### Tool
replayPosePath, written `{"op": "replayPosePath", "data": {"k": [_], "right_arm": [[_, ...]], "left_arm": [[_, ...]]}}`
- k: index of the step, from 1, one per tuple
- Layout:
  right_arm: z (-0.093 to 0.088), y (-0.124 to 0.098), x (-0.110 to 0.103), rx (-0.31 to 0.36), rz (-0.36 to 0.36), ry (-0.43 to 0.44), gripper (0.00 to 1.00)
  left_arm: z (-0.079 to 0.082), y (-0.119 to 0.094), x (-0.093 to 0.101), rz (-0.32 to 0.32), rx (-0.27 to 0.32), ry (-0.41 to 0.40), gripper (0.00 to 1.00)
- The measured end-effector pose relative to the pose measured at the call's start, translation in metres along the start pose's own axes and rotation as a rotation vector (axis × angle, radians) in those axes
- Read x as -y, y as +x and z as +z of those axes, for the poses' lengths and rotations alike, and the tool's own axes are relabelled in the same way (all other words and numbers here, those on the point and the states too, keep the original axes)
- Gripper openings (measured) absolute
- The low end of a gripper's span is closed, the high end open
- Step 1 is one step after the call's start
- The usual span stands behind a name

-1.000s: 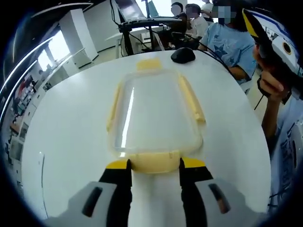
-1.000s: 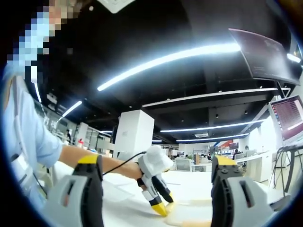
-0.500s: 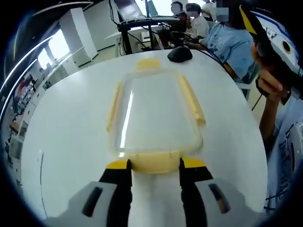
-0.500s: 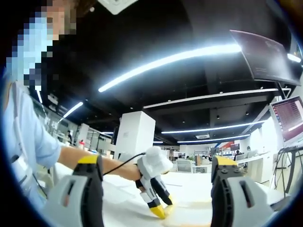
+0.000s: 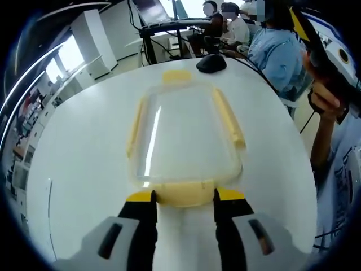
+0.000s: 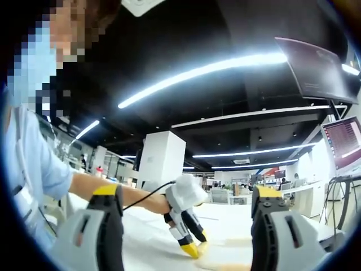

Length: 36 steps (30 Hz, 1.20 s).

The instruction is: Snap each plastic latch of the storage box into its locked position after aligning the lid with the box until every specified latch is closed and the lid sits flush.

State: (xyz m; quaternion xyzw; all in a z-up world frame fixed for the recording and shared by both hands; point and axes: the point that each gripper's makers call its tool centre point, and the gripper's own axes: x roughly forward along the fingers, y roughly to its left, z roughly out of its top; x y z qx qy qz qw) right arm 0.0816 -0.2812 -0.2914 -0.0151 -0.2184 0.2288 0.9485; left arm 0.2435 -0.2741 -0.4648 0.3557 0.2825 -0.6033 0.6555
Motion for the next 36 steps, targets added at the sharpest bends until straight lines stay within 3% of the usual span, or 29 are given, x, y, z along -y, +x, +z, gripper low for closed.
{"op": "replayPosePath", "data": {"k": [7, 16, 36], "right_arm": [[0.015, -0.017, 0.000, 0.031, -0.011, 0.002, 0.95], [0.021, -0.023, 0.004, 0.042, -0.015, -0.009, 0.96], [0.018, -0.021, 0.004, 0.035, -0.019, -0.002, 0.96]], "left_arm": [[-0.003, -0.004, 0.015, 0.011, -0.020, 0.011, 0.38], [-0.007, -0.008, 0.023, 0.010, -0.029, 0.014, 0.38], [-0.020, -0.020, 0.039, -0.022, -0.031, 0.021, 0.38]]}}
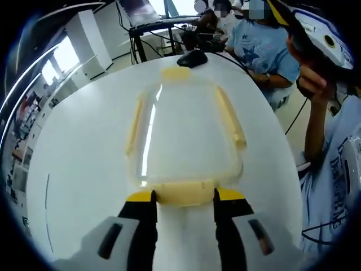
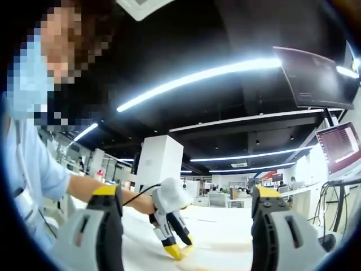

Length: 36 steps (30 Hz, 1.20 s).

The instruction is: Snap each plastic latch of the storage box into its locked position after aligning the lid with the box until every specified latch is closed and the lid sits flush.

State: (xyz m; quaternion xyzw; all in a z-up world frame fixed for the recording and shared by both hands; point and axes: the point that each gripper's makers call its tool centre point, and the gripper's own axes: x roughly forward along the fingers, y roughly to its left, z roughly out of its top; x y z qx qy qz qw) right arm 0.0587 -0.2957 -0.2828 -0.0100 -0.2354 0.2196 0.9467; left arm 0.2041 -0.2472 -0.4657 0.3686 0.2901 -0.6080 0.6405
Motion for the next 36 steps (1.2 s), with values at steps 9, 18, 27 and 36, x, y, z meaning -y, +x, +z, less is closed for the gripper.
{"op": "replayPosePath", "data": {"k": [9, 18, 27, 36], "right_arm": [[0.001, -0.004, 0.006, 0.002, -0.024, 0.004, 0.96], [0.000, -0.004, 0.005, -0.002, -0.027, 0.004, 0.96], [-0.001, -0.004, 0.006, -0.005, -0.027, 0.004, 0.96], [0.000, -0.004, 0.007, -0.007, -0.027, 0.002, 0.96]], "left_arm": [[-0.014, -0.011, 0.009, 0.000, -0.025, 0.007, 0.38], [-0.022, -0.019, 0.022, -0.004, -0.040, 0.016, 0.38], [-0.026, -0.023, 0.029, -0.015, -0.043, 0.010, 0.38], [-0.030, -0.027, 0.035, -0.019, -0.053, 0.020, 0.38]]}}
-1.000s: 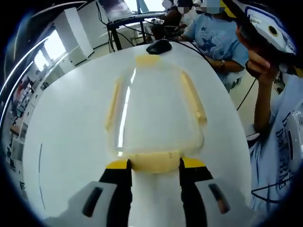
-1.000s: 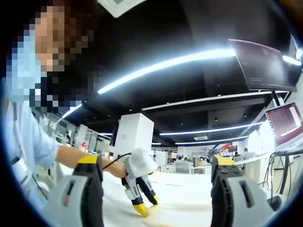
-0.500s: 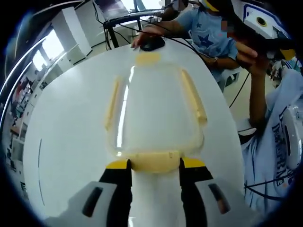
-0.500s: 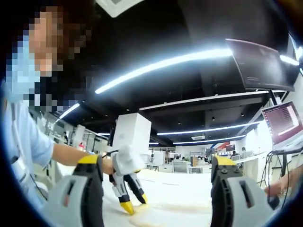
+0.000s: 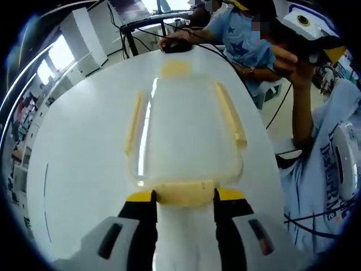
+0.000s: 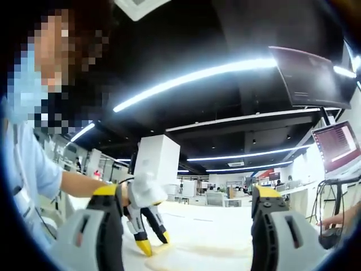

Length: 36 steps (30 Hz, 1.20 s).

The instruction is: Snap each plastic latch of the storage box into its locked position after aligning the lid with the box until every specified latch is closed and the lid sits flush.

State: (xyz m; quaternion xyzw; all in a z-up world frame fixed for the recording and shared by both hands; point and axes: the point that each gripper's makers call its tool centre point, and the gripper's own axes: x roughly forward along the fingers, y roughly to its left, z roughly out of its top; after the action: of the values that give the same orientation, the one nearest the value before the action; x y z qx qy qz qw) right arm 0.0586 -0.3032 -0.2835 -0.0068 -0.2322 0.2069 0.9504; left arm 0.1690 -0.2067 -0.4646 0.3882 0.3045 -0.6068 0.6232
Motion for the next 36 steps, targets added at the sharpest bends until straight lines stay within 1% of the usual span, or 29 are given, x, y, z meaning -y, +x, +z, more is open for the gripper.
{"op": "replayPosePath", "data": {"k": [5, 12, 15, 20, 26, 36], "right_arm": [[0.003, -0.004, 0.002, 0.008, -0.007, 0.000, 0.96], [0.005, -0.010, 0.016, 0.012, -0.056, 0.000, 0.94], [0.007, -0.011, 0.021, 0.026, -0.079, 0.002, 0.95], [0.004, -0.013, 0.027, 0.018, -0.099, 0.003, 0.94], [0.003, -0.013, 0.028, 0.015, -0.101, 0.002, 0.94], [0.002, -0.014, 0.030, 0.011, -0.104, 0.003, 0.94]], "left_arm": [[-0.001, -0.002, 0.004, 0.001, -0.007, 0.002, 0.38], [-0.005, -0.004, 0.012, -0.012, -0.004, 0.006, 0.38], [-0.008, -0.006, 0.014, -0.012, -0.010, 0.006, 0.38], [-0.012, -0.009, 0.017, -0.013, -0.015, 0.005, 0.38], [-0.013, -0.009, 0.018, -0.016, -0.002, 0.000, 0.38], [-0.015, -0.011, 0.019, -0.022, -0.015, 0.011, 0.38]]}}
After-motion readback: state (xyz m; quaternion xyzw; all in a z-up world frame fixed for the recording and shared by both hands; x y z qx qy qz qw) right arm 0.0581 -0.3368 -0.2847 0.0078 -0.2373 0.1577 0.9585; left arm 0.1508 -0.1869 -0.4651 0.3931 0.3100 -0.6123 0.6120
